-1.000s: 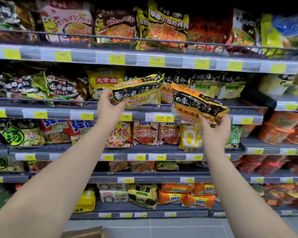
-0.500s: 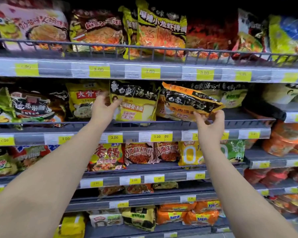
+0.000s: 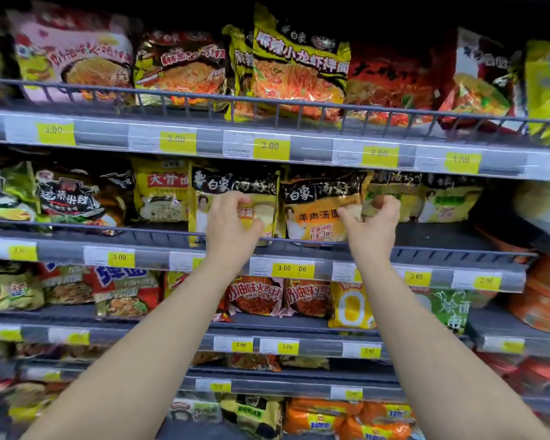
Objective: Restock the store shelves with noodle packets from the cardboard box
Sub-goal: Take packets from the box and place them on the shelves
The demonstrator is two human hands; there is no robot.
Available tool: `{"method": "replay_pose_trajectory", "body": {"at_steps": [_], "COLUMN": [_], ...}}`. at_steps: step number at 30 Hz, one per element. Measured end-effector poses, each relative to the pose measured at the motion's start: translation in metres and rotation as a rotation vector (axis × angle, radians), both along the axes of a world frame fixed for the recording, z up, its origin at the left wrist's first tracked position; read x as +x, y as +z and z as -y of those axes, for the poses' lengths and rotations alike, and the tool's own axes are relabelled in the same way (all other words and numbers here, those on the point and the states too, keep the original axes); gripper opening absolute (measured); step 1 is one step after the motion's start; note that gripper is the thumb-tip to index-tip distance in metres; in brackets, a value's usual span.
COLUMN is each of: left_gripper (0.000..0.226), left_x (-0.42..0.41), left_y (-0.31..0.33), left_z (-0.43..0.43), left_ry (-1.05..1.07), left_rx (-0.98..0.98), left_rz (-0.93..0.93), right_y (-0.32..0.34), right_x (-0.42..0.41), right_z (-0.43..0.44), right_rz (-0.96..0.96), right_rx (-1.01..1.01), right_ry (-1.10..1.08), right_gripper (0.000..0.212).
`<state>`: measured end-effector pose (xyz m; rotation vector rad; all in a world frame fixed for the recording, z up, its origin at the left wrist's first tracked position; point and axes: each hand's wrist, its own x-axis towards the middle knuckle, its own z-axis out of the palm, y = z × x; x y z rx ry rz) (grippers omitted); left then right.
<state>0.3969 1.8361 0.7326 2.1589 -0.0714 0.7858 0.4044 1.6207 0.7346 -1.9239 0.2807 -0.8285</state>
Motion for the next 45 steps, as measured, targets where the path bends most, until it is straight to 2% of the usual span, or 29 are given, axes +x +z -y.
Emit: {"method": "replay_pose_trajectory", "body": {"at_steps": [2, 4, 6, 9, 11, 13, 15, 18, 20, 25, 28, 31, 34, 39, 42, 45], "left_gripper": [0.03, 0.029, 0.027, 0.026, 0.028, 0.029, 0.028, 0.024, 0.02, 0.015, 0.012, 0.01, 0.017, 0.019, 0.008, 0.007], "left_x": [-0.006, -0.012, -0.017, -0.022, -0.025, -0.026, -0.03, -0.039, -0.052, -0.112, -0.163, -0.218, -0.273, -0.358, -0.413, -0.469], "left_y": [-0.002, -0.004, -0.008, -0.014, -0.017, -0.02, -0.023, -0.03, -0.039, -0.095, -0.137, -0.179, -0.217, -0.25, -0.272, -0.291], "left_z": [0.019, 0.035, 0.046, 0.059, 0.065, 0.07, 0.073, 0.071, 0.064, 0.031, 0.005, -0.02, -0.045, -0.097, -0.144, -0.193], "left_ry": [-0.081, -0.114, -0.126, -0.128, -0.124, -0.124, -0.111, -0.085, -0.056, 0.048, 0.148, 0.287, 0.424, 0.496, 0.541, 0.586], "left_rx": [0.017, -0.003, 0.001, 0.005, -0.01, -0.009, -0.031, -0.104, -0.18, -0.347, -0.465, -0.546, -0.599, -0.699, -0.721, -0.693], "left_rz": [-0.023, -0.06, -0.076, -0.119, -0.168, -0.194, -0.22, -0.247, -0.275, -0.435, -0.615, -0.675, -0.696, -0.763, -0.85, -0.918], "right_y": [0.0, 0.0, -0.002, -0.006, -0.011, -0.015, -0.018, -0.026, -0.031, -0.071, -0.12, -0.173, -0.22, -0.278, -0.3, -0.317], "right_x": [0.003, 0.005, 0.005, -0.003, -0.01, -0.016, -0.024, -0.041, -0.055, -0.095, -0.123, -0.163, -0.21, -0.287, -0.33, -0.369], "right_z": [0.0, 0.001, 0.003, 0.009, 0.014, 0.019, 0.022, 0.021, 0.013, -0.02, -0.043, -0.069, -0.095, -0.15, -0.192, -0.236], "right_rz": [-0.001, -0.046, -0.092, -0.151, -0.294, -0.417, -0.378, -0.095, -0.055, -0.242, -0.423, -0.559, -0.688, -0.874, -0.929, -0.988], "right_rx": [-0.088, -0.169, -0.244, -0.436, -0.619, -0.675, -0.625, -0.543, -0.427, -0.219, -0.152, -0.116, -0.162, -0.218, -0.194, -0.197], "right_ry": [-0.059, -0.033, 0.0, 0.002, 0.001, 0.032, 0.084, 0.196, 0.323, 0.609, 0.743, 0.833, 0.918, 0.989, 0.999, 0.988], "right_gripper": [0.045, 0.025, 0.017, 0.026, 0.035, 0.042, 0.04, 0.026, 0.018, 0.013, 0.012, 0.016, 0.01, 0.008, 0.004, 0.006]}}
